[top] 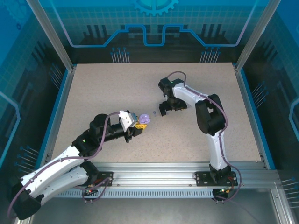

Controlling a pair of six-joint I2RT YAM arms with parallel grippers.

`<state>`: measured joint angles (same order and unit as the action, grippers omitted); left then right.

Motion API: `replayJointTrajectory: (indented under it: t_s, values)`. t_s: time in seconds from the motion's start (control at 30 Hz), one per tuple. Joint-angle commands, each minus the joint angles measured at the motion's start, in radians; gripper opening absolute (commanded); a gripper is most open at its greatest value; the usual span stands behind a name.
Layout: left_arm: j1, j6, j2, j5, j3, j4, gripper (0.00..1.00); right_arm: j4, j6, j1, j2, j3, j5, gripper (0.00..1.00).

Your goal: Insert wireless bluetooth earbuds into charging case

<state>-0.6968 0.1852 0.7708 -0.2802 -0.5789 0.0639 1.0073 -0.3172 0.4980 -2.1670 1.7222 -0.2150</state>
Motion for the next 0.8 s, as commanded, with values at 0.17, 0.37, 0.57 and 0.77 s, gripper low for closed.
replayJointTrajectory:
  t_s: [0.17, 0.37, 0.57, 0.77]
  values:
    - [-0.008, -0.001, -0.003, 0.013, -0.018, 0.007, 0.15, -0.052, 0.026, -0.004, 0.046, 0.026, 0.165, 0.83]
    - [-0.009, 0.0, -0.009, 0.016, -0.021, -0.006, 0.15, -0.023, 0.063, -0.004, -0.036, 0.096, 0.127, 0.72]
    - [-0.007, 0.001, -0.014, 0.019, -0.022, -0.011, 0.15, -0.013, 0.114, 0.003, -0.08, 0.132, 0.142, 0.62]
    - [-0.008, 0.0, -0.013, 0.019, -0.024, -0.013, 0.15, -0.003, 0.134, 0.02, -0.126, 0.163, 0.131, 0.54]
